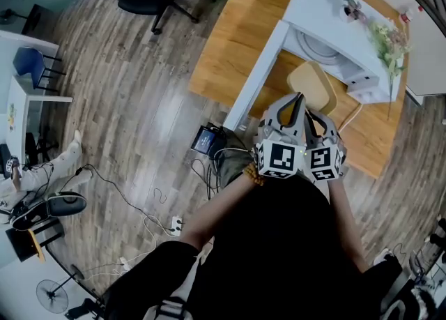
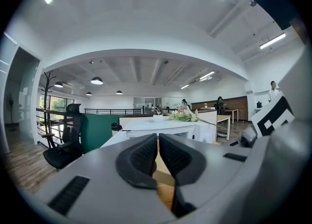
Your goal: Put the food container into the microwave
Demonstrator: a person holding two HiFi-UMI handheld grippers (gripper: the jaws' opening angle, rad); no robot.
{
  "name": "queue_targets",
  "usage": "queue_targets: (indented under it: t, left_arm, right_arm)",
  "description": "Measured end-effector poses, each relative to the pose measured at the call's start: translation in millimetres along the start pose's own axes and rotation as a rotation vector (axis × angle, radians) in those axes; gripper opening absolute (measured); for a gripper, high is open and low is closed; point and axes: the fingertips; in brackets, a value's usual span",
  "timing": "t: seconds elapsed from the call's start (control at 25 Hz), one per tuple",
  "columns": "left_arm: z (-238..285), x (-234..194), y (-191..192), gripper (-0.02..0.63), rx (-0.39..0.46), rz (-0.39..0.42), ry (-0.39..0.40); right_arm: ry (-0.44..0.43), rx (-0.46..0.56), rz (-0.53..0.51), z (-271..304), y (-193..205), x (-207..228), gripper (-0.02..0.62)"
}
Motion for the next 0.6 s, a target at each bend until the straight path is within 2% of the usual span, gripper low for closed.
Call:
queue_targets:
  t: [0.6]
  left_arm:
    - [6.7, -3.2, 4.4, 0.032, -0.015, 0.010, -0.015]
  right_arm:
    - [-0.020, -0.012, -0.007, 12.2, 9.2, -0.6, 0.023]
Point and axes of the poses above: the fingertips, and each gripper's own axes: z forward along the fingers, x to its right, y out of its underside, and after that the axes turned 5 degrees about -z, right-handed
